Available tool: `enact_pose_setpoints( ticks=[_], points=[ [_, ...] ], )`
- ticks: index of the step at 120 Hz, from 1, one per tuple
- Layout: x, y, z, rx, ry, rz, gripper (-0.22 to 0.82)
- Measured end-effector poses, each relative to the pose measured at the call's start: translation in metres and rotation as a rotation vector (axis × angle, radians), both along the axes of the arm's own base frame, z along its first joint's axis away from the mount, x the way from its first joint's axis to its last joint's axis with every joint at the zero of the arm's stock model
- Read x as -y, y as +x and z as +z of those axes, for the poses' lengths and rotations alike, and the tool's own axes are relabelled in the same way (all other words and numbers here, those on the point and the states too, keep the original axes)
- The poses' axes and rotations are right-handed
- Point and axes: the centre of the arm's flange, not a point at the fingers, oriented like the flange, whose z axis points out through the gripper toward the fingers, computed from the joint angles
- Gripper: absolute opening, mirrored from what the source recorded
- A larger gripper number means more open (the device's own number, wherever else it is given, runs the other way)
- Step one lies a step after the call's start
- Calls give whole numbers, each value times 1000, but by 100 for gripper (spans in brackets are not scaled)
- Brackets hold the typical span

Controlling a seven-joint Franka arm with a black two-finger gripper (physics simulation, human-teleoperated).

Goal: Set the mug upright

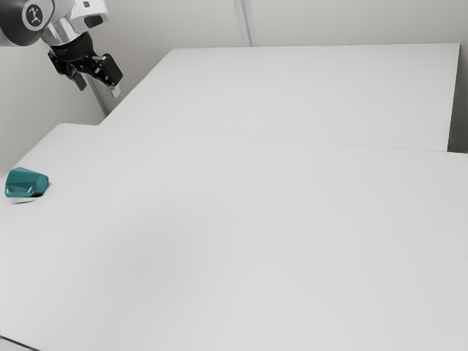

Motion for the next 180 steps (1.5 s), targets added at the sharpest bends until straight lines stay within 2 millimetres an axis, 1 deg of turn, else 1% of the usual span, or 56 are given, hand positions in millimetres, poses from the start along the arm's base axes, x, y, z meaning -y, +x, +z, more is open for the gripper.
enact_pose_setpoints(
  ticks=[34, 49, 54, 62, 68, 77, 90, 98, 111, 120, 128, 134, 142, 151, 167, 175, 180],
  points=[
    [0, 0, -3, -6, 2, -15, 60],
    [-8, 1, -17, -33, 0, -5, 60],
    [-19, 0, -26, -52, -1, 13, 60],
    [-46, -5, -36, -73, -5, 64, 60],
    [-74, -12, -43, -89, -10, 116, 60],
    [-123, -27, -58, -116, -32, 209, 60],
    [-199, -56, -80, -141, -106, 349, 60],
    [-247, -78, -94, -148, -155, 427, 60],
    [-322, -118, -123, -156, -241, 530, 60],
    [-367, -153, -140, -150, -293, 583, 60],
    [-404, -184, -160, -143, -338, 620, 60],
    [-432, -198, -177, -131, -369, 632, 60],
    [-458, -201, -200, -106, -403, 609, 60],
    [-484, -202, -218, -67, -430, 573, 60],
    [-518, -194, -235, 3, -438, 480, 60],
    [-535, -199, -242, 30, -433, 447, 60],
    [-542, -199, -249, 43, -435, 422, 60]
  ],
)
